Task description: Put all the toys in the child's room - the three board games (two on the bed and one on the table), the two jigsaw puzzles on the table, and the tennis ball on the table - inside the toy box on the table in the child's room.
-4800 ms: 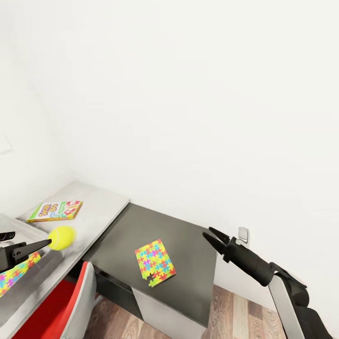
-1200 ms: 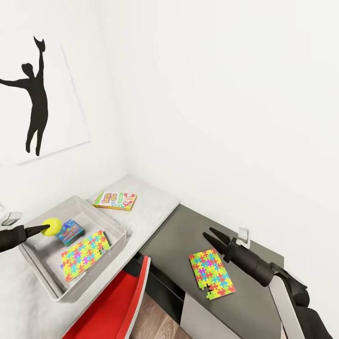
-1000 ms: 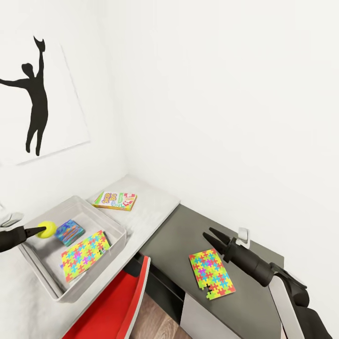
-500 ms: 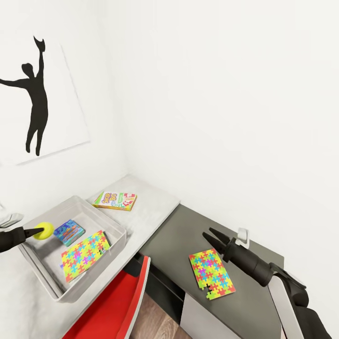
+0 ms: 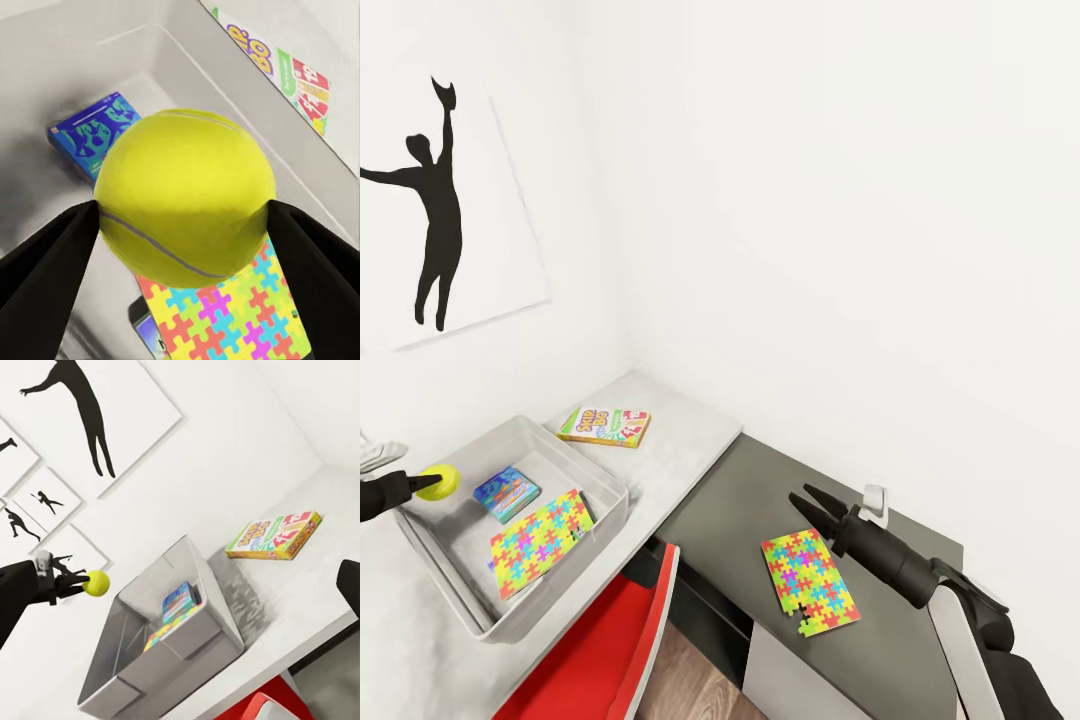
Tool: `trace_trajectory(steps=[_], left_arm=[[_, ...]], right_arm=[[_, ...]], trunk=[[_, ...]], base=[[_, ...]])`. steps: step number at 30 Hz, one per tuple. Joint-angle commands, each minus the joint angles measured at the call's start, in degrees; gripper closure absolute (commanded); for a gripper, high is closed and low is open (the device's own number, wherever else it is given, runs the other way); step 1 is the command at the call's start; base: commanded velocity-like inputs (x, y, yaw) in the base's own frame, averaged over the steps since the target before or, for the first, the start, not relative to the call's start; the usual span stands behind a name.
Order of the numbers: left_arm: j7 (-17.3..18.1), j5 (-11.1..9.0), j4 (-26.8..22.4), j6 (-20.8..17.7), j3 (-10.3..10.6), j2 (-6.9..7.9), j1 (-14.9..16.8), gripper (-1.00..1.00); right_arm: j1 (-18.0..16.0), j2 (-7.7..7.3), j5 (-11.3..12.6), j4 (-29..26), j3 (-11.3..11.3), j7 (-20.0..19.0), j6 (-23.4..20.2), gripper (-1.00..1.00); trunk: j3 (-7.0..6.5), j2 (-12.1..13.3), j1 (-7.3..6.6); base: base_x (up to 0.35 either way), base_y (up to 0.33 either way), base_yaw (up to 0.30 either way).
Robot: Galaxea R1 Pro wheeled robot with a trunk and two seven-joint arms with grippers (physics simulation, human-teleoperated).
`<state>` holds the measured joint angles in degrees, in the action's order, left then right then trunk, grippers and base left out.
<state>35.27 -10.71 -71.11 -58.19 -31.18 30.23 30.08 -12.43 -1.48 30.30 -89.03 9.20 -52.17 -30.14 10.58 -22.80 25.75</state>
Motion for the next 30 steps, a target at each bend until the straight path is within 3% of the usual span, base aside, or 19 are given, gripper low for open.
trace_trajectory(steps=[1, 6, 10, 13, 18, 24, 30], left_arm=[[-1.25, -0.11, 0.03, -0.29, -0.05, -0.05, 0.16, 1.00], [-7.47, -0.32, 0.08, -0.06, 0.43, -0.28, 0.34, 1.00], [-11.08, -0.45, 0.27, 0.04, 2.65, -0.38, 1.91, 1.00], [-13.96, -0.41, 1.72, 0.13, 5.62, -0.82, 4.92, 1.00], [-16.16, -0.30, 3.40, 0.84, 7.61, -1.15, 7.39, 1.00], [-19.45, -0.13, 4.83, 1.77, 8.45, -2.84, 9.49, 1.00], [-23.72, -0.11, 7.95, 2.52, 8.61, -3.36, 10.98, 1.00]], right_arm=[[-0.05, 0.04, 0.37, -0.01, 0.03, -0.04, -0.44, -1.00], [-0.05, 0.01, 0.37, -0.01, 0.03, -0.03, -0.44, -1.00], [-0.05, -0.09, 0.37, -0.01, 0.03, -0.03, -0.44, -1.00], [-0.05, 0.01, 0.37, -0.01, 0.03, -0.09, -0.44, -1.00], [-0.05, 0.01, 0.37, -0.01, 0.01, -0.07, -0.44, -1.00], [-0.05, 0.13, 0.37, -0.01, -0.05, -0.10, -0.44, -1.00], [-0.05, 0.05, 0.37, -0.05, 0.01, -0.11, -0.41, -1.00]], trunk=[[0.12, -0.12, 0.03], [0.12, -0.12, 0.03], [0.12, -0.12, 0.03], [0.12, -0.12, 0.03], [0.12, -0.12, 0.03], [0.12, -0.12, 0.03], [0.12, -0.12, 0.03]], base=[[0.000, 0.000, 0.000], [0.000, 0.000, 0.000], [0.000, 0.000, 0.000], [0.000, 0.000, 0.000], [0.000, 0.000, 0.000], [0.000, 0.000, 0.000], [0.000, 0.000, 0.000]])
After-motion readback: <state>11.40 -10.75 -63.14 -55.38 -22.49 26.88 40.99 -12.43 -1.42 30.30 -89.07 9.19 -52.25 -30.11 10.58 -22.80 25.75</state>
